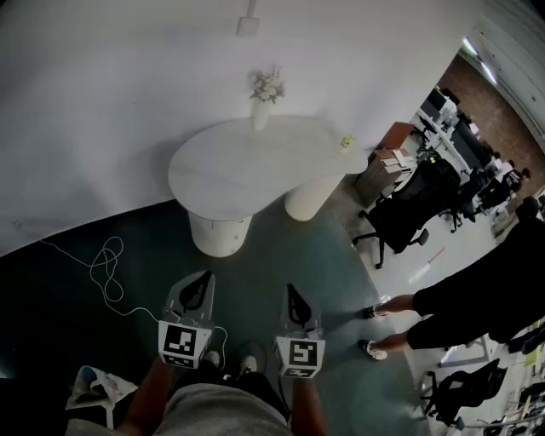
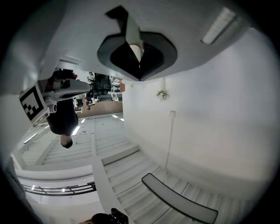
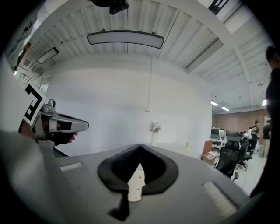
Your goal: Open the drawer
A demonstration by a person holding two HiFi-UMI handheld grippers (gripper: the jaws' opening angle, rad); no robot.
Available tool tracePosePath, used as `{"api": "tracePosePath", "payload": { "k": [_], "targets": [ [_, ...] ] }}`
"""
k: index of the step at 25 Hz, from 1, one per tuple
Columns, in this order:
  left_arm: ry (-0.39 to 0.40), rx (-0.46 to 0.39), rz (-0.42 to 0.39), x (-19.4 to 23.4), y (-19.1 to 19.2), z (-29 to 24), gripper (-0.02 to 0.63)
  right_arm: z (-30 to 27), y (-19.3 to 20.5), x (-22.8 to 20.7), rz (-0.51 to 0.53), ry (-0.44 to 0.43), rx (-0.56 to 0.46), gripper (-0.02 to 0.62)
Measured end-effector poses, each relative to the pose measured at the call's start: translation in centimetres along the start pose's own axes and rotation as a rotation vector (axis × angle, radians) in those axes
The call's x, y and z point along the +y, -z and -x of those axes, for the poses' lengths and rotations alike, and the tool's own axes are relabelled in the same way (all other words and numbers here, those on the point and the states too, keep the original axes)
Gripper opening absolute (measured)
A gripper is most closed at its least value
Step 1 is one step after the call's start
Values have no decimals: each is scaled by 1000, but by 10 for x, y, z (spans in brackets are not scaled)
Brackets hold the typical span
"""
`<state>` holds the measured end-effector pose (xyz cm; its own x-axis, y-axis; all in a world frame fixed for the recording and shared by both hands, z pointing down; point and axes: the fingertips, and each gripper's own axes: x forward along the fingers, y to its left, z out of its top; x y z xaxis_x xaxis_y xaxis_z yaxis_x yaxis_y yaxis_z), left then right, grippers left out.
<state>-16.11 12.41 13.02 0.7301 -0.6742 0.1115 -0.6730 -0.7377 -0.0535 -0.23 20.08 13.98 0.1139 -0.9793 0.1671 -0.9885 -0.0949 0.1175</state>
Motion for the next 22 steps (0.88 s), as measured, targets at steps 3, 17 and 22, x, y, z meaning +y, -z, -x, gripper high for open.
{"api": "tracePosePath", "payload": {
  "k": [3,17,22],
  "targets": [
    [8,0,1,1,1,-6,11,-5,0,-4,-12,14,-5,3],
    [95,-9,-12,2,6,-37,11,-15,5,-17,-11,98,0,3],
    [114,-11,-23,-5,3,-51,11,-18,7,-32,-16,117,-1,3]
  ]
}}
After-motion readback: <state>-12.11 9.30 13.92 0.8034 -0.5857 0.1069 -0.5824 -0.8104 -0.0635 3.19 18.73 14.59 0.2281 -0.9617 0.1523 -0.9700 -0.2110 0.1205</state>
